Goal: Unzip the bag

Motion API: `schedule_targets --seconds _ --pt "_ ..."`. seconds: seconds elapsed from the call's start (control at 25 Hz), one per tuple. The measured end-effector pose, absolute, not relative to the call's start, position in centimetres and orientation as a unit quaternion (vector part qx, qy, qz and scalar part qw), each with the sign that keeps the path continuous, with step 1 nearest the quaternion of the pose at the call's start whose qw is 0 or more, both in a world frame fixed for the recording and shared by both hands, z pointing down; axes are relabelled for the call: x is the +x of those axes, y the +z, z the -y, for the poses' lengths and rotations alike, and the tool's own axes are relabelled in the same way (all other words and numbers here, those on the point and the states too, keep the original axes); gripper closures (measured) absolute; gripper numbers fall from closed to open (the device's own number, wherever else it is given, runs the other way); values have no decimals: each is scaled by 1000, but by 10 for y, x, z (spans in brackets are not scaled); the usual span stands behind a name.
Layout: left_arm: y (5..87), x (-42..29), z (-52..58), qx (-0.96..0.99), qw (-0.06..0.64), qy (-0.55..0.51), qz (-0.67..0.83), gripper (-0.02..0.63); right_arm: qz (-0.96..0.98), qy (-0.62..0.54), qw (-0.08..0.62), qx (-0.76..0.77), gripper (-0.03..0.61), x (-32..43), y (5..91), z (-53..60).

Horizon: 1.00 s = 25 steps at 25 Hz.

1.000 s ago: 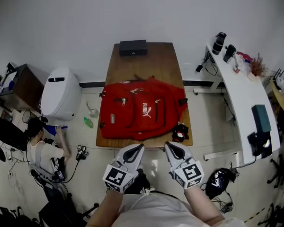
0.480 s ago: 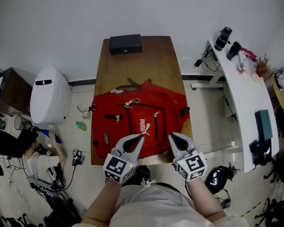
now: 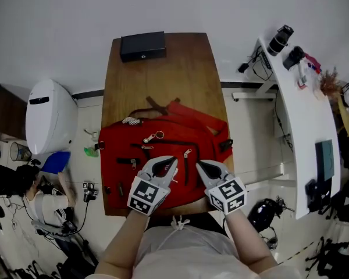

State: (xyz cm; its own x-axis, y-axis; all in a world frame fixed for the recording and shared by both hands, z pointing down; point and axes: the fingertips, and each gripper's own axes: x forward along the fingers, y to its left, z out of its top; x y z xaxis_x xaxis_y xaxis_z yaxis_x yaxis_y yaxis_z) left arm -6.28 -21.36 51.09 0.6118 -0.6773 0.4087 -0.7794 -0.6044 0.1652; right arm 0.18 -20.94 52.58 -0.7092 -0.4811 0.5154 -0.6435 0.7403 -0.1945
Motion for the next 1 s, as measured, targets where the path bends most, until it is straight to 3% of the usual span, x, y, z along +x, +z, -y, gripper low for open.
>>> schedule_targets --seconds 0.32,0.56,0.68,0.96,1.0 --pt "539 -53 240 850 201 224 432 607 896 214 292 259 568 -6 575 240" --pt "545 -53 237 844 233 240 420 607 882 288 301 222 359 -15 603 248" --pt "544 -56 238 840 265 229 416 607 875 331 290 204 322 -19 609 247" --pt "546 -53 238 838 265 246 409 607 860 396 274 166 325 -31 611 243" --pt "546 -53 238 839 267 245 407 607 858 410 264 163 348 -33 609 243"
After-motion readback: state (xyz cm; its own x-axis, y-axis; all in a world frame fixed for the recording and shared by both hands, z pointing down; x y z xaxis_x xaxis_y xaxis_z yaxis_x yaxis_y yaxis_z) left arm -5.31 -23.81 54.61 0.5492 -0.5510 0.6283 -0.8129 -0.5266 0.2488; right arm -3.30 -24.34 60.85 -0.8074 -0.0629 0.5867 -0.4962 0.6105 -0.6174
